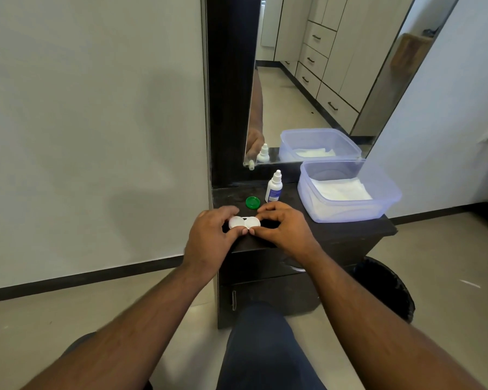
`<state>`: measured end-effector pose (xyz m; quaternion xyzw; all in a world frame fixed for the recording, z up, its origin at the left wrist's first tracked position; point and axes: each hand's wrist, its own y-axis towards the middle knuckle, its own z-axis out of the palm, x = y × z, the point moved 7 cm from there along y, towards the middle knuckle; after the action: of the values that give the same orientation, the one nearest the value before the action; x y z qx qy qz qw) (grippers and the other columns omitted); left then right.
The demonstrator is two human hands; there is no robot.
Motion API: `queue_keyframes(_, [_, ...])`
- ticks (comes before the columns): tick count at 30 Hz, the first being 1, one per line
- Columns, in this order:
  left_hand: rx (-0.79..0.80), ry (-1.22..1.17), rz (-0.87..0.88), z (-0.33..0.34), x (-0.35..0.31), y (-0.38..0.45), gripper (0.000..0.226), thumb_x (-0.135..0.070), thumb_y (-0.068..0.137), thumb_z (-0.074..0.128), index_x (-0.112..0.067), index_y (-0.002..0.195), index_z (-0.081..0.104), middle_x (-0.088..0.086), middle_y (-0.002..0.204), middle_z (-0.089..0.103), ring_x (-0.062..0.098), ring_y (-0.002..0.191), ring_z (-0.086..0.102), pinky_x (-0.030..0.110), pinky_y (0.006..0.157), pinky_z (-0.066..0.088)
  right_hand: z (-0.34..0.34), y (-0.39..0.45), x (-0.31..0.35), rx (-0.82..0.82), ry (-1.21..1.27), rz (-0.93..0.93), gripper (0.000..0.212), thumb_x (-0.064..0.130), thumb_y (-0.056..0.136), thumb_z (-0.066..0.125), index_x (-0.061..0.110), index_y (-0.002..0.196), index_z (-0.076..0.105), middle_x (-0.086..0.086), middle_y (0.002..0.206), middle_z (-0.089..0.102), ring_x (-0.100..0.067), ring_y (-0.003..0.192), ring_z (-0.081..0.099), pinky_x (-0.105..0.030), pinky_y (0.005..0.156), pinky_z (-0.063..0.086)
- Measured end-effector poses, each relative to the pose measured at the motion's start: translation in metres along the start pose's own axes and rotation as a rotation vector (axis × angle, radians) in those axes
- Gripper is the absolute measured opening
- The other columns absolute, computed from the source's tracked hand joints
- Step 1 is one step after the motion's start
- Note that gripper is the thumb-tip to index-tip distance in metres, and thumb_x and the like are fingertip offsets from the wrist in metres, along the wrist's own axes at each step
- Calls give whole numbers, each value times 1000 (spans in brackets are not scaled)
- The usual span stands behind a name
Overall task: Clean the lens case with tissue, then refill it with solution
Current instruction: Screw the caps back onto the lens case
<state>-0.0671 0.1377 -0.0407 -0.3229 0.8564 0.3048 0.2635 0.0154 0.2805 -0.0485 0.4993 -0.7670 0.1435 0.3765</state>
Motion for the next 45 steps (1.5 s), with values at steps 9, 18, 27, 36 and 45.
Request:
queue_keyframes(9, [46,124,-20,2,-2,6,41,-39,78,74,-17,112,70,-1,104,67,13,95,52,24,75,40,1,1,-1,-4,-21,7,30,26,76,78,18,104,73,13,113,59,-2,107,52,-11,89,39])
queue_keyframes(18, [104,-57,5,-9,5,3,31,-11,83,72,-15,113,71,0,116,69,7,103,57,12,87,37,1,2,-3,-2,-1,23,29,28,75,79,19,102,74,13,113,60,-2,108,53,-17,92,44])
queue_keyframes(27, [26,-108,-10,-9,4,-3,34,-22,83,73,-14,115,69,-2,112,70,11,102,60,21,87,42,1,2,-1,-3,-5,11,28,27,75,79,18,102,74,13,112,61,-3,107,54,-20,93,45])
queue_keyframes(36, [-20,-108,-18,-17,13,-2,28,-1,88,62,-14,110,72,0,110,71,8,100,59,4,83,34,1,2,-1,-10,-14,15,28,29,74,79,19,100,74,13,111,61,-2,105,54,-15,89,42])
queue_keyframes(45, [73,27,6,2,3,8,31,-30,80,74,-16,108,72,-1,104,70,10,89,58,26,78,50,2,2,-1,-11,-24,18,29,27,75,78,18,103,74,12,112,61,-2,106,54,-17,91,43])
